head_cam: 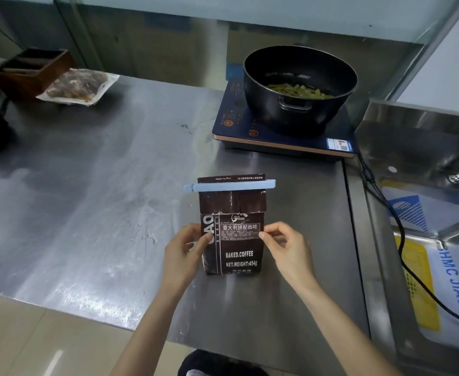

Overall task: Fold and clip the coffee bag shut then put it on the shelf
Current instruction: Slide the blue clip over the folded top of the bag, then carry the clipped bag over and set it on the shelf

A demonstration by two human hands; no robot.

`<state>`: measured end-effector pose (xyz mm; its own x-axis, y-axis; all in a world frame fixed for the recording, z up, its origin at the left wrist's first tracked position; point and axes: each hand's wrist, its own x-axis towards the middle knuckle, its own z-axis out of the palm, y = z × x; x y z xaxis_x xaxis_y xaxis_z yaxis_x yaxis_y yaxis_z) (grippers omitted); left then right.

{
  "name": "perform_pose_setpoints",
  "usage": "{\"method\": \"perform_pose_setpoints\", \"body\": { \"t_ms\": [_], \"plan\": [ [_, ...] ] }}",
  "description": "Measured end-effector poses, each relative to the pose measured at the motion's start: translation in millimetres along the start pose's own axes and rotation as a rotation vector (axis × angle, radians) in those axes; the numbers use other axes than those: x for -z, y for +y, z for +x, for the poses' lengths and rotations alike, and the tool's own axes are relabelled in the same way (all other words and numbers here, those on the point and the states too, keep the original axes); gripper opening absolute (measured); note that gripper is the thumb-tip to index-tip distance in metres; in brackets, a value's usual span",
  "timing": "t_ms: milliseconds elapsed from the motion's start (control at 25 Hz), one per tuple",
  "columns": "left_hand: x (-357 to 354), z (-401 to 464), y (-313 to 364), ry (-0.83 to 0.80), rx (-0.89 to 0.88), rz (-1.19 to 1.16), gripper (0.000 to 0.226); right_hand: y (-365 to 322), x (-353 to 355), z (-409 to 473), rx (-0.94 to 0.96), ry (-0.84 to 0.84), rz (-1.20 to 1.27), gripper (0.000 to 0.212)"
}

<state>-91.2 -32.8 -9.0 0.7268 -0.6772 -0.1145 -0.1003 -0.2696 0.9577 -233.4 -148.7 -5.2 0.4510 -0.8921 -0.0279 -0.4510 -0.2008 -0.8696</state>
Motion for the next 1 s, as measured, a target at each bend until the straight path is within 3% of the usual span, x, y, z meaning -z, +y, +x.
{"method": "perform_pose_setpoints", "body": {
  "t_ms": [360, 600, 1000],
  "plan": [
    [6, 3, 18, -0.167, -0.098, 0.004, 0.012, -13, 9, -31, -0.051, 0.180, 0.090, 0.011],
    [2, 3, 38, -0.353, -0.193, 0.011, 0.018, -21, 15, -57, -0.100, 0.358, 0.200, 0.028],
    [-41, -25, 64, -0.605, -0.371, 0.046, 0.023, -4, 57, -114, -0.127, 0.652, 0.261, 0.020]
  ]
}}
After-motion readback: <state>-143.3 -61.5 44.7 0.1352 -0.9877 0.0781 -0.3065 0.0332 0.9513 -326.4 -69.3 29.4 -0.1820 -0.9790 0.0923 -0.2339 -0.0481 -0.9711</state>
